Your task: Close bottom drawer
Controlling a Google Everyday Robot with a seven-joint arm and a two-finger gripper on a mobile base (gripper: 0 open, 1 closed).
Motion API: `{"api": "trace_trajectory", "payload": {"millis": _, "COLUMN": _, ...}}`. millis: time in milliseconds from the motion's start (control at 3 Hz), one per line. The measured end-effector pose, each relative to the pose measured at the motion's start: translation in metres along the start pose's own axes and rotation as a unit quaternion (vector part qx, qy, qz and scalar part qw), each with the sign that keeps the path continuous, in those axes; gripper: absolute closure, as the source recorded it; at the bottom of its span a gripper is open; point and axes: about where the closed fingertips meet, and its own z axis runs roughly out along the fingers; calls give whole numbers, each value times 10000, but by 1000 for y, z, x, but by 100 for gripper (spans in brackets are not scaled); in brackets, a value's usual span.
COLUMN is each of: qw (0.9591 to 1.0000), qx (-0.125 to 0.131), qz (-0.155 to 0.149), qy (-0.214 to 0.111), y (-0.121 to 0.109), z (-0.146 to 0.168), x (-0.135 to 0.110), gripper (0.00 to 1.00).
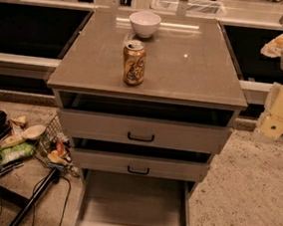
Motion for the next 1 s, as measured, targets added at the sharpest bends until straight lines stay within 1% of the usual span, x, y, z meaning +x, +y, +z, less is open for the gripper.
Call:
{"api": "trace_trajectory", "payload": {"millis": 333, "qw": 10000, "qx": 0, "qz": 0, "qy": 0, "y": 0, "z": 0, "x": 0, "gripper": 0}}
{"api": "trace_trajectory", "payload": {"millis": 667, "qw": 9998, "qx": -95, "qz": 82, "qy": 167, "y": 8, "z": 22, "x": 6, "gripper": 0}}
{"api": "trace_trajectory", "payload": {"millis": 1000, "qw": 9978, "qx": 45, "qz": 105, "qy": 653, "y": 25, "z": 65, "x": 23, "gripper": 0}}
